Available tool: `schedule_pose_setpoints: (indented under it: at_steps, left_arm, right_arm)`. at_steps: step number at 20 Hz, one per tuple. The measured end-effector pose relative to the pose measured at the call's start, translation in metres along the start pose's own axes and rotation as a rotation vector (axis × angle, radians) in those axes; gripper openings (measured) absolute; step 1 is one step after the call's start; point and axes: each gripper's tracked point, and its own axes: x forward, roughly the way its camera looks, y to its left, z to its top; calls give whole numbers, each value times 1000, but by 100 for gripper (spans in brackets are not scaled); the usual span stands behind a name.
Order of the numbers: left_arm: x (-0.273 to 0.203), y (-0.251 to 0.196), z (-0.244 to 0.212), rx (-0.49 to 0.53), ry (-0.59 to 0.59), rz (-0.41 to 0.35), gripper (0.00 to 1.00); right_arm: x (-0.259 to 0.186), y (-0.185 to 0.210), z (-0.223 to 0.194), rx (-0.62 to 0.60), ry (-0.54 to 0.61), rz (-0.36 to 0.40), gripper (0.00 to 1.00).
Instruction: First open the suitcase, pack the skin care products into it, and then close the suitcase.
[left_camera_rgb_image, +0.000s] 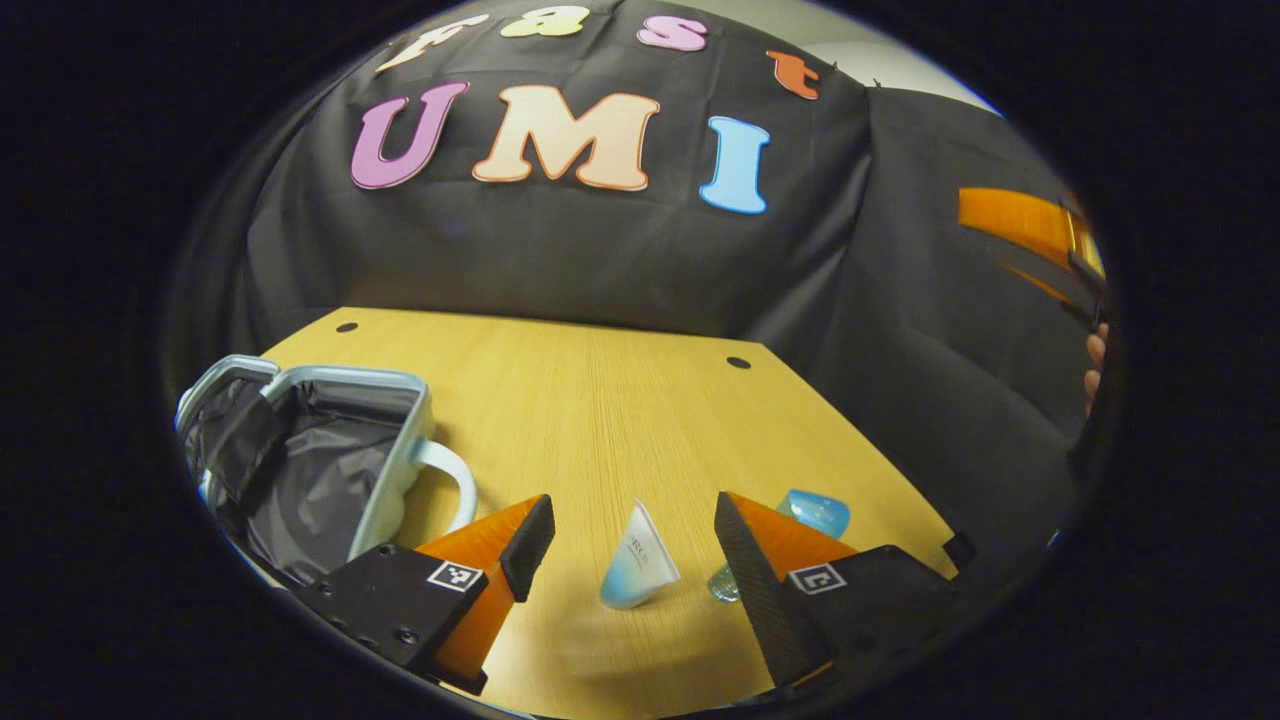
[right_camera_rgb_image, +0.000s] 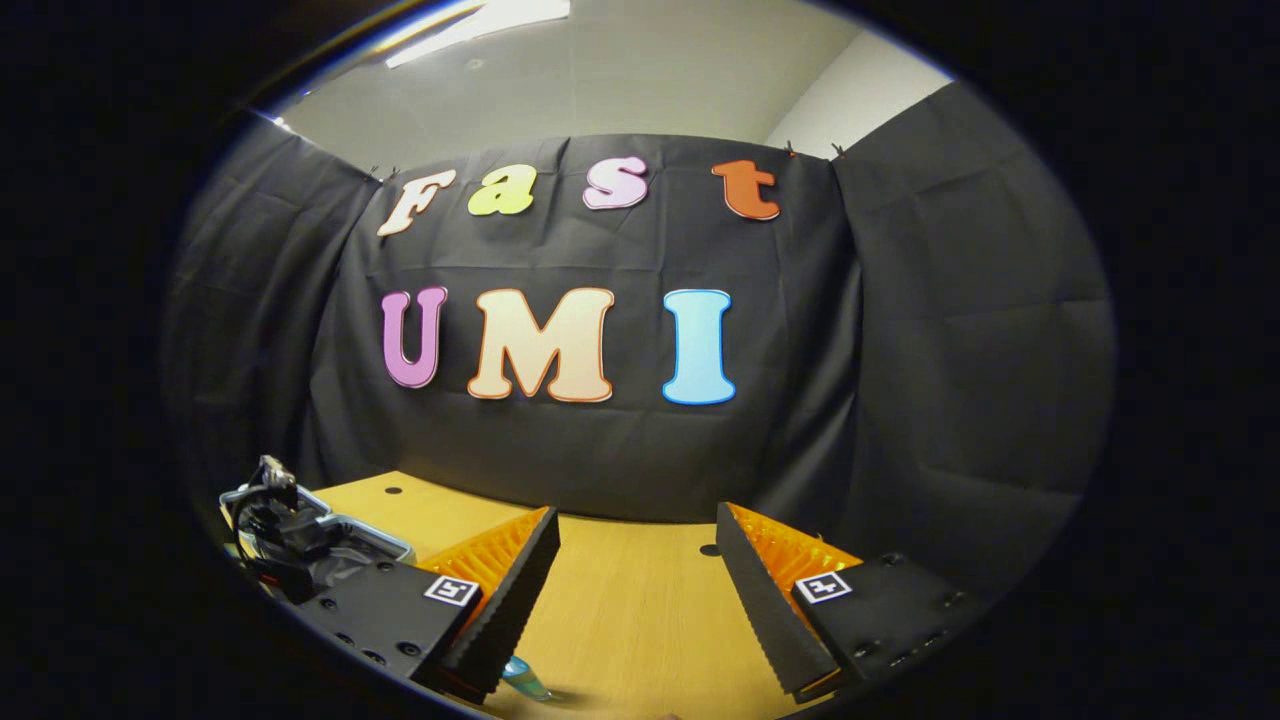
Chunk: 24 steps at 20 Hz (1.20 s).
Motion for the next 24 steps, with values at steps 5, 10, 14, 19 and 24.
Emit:
schedule_pose_setpoints:
  at_steps: [5, 10, 14, 19, 24]
  left_arm:
    - [29, 13, -44, 23, 98, 54, 60]
    - [13, 8, -36, 55, 128, 40, 20]
    - [-20, 21, -2, 87, 120, 73, 20]
    - [-55, 41, 46, 89, 79, 133, 20]
    - [-80, 73, 71, 103, 28, 239, 20]
  right_arm:
    - [-2, 6, -15, -37, 21, 19, 99]
    - [-5, 33, -34, -30, 29, 83, 98]
    - [-10, 74, -96, -52, 144, 195, 99]
    - [-21, 96, -162, -31, 262, 254, 98]
    - [-30, 106, -229, -32, 379, 298, 96]
